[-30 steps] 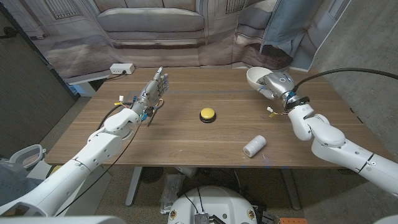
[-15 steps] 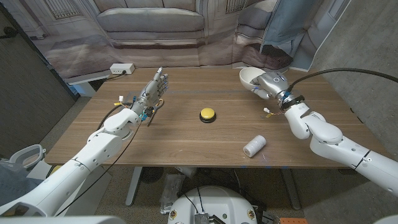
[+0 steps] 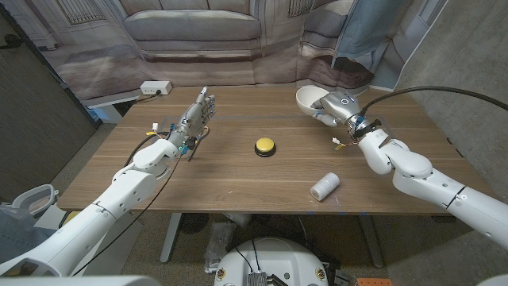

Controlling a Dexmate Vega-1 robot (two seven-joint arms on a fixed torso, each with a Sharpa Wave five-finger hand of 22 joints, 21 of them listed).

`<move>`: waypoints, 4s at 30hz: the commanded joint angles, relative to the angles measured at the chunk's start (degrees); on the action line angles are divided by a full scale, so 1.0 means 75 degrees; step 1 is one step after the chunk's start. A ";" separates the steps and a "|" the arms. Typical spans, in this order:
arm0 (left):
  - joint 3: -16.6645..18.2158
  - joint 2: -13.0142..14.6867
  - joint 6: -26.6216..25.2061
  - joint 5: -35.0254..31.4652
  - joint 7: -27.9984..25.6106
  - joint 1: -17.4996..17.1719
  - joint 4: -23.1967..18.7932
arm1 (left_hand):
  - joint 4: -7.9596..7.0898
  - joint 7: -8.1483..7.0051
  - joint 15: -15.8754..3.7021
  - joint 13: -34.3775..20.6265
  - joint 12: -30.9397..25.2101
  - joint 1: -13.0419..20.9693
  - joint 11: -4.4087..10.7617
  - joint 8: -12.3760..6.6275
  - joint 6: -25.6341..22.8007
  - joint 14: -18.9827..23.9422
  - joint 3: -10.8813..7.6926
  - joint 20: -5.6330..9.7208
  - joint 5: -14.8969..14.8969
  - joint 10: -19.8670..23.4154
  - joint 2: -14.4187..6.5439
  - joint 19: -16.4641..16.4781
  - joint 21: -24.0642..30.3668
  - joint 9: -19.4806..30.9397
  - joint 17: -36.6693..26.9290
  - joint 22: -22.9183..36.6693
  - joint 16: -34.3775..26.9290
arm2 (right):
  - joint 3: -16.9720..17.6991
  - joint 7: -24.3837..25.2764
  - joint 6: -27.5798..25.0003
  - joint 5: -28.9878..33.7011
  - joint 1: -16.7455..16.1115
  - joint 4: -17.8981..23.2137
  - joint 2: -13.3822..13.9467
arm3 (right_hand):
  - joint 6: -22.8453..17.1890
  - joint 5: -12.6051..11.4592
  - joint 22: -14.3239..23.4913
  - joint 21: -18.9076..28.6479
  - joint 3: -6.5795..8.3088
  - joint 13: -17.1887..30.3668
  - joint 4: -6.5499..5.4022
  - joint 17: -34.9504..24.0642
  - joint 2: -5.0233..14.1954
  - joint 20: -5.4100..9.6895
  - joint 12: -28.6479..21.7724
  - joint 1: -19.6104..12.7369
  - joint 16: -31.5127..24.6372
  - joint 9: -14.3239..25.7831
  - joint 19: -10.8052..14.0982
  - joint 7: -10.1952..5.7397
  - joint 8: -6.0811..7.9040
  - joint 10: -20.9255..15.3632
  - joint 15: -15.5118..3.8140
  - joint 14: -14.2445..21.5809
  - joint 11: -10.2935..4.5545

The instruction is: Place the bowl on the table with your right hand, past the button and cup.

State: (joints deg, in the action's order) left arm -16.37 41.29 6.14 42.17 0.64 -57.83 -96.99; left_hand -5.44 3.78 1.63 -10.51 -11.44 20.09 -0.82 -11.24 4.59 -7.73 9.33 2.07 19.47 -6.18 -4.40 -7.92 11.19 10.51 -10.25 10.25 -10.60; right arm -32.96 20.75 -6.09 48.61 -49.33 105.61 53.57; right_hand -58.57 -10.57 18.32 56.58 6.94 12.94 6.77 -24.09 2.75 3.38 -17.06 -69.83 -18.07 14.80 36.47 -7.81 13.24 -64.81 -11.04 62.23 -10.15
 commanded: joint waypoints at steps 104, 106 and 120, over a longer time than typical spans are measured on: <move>0.0261 0.0103 0.0093 -0.0038 -0.0377 -0.0535 -0.0414 | 0.0005 -0.0008 -0.0007 -0.0026 -0.0011 0.0121 0.0013 -0.0003 -0.0053 0.0014 0.0173 0.0159 -0.0017 0.0019 -0.0141 -0.0106 0.0040 0.0020 -0.0024 0.0016 -0.0018 | -0.1664 0.0410 0.0278 0.0964 0.1318 -0.2209 -0.1064 | -0.0533 -0.0054 -0.0245 0.0243 0.0005 0.0123 -0.0096 -0.0149 0.0796 0.1121 -0.0020 -0.0687 0.0015 0.0063 -0.0128 -0.0539 0.0014 -0.0001 -0.0355 0.0115 -0.0052; 0.0259 0.0102 0.0089 -0.0038 -0.0376 -0.0526 -0.0409 | 0.0005 -0.0006 -0.0008 -0.0026 -0.0010 0.0122 0.0015 -0.0002 -0.0053 0.0012 0.0175 0.0158 -0.0017 0.0017 -0.0142 -0.0106 0.0040 0.0020 -0.0024 0.0016 -0.0018 | -0.1692 0.0430 0.0273 0.0954 0.1331 -0.2251 -0.1084 | -0.0531 -0.0053 -0.0250 0.0244 0.0002 0.0122 -0.0098 -0.0149 0.0793 0.1117 -0.0018 -0.0683 0.0017 0.0062 -0.0132 -0.0539 0.0012 0.0001 -0.0356 0.0113 -0.0052; 0.0280 0.0137 0.0072 -0.0006 -0.0316 -0.0486 -0.0376 | 0.0003 -0.0003 -0.0009 -0.0026 -0.0010 0.0131 0.0003 0.0000 -0.0050 0.0009 0.0192 0.0192 -0.0019 0.0019 -0.0148 -0.0102 0.0042 0.0020 -0.0024 0.0016 -0.0016 | -0.1891 0.0485 0.0199 0.0912 0.1448 -0.2517 -0.1220 | -0.0536 -0.0050 -0.0285 0.0268 0.0004 0.0117 -0.0104 -0.0160 0.0795 0.1119 -0.0006 -0.0681 0.0030 0.0050 -0.0141 -0.0540 0.0004 0.0007 -0.0355 0.0109 -0.0054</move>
State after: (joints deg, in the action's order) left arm -14.36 42.09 6.88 41.98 -2.06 -61.80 -100.01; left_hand -5.35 3.58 1.63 -10.51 -11.44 20.85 -0.81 -11.24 4.39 -7.72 10.35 2.07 19.47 -6.18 -5.15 -7.92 11.19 10.51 -10.25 10.25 -10.60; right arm -46.11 23.99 -4.14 55.61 -39.04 88.12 45.05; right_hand -58.88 -10.61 16.21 58.13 6.72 13.73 6.22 -25.13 2.86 3.38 -16.86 -69.72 -17.57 15.03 35.66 -8.12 12.94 -64.65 -11.26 62.64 -10.43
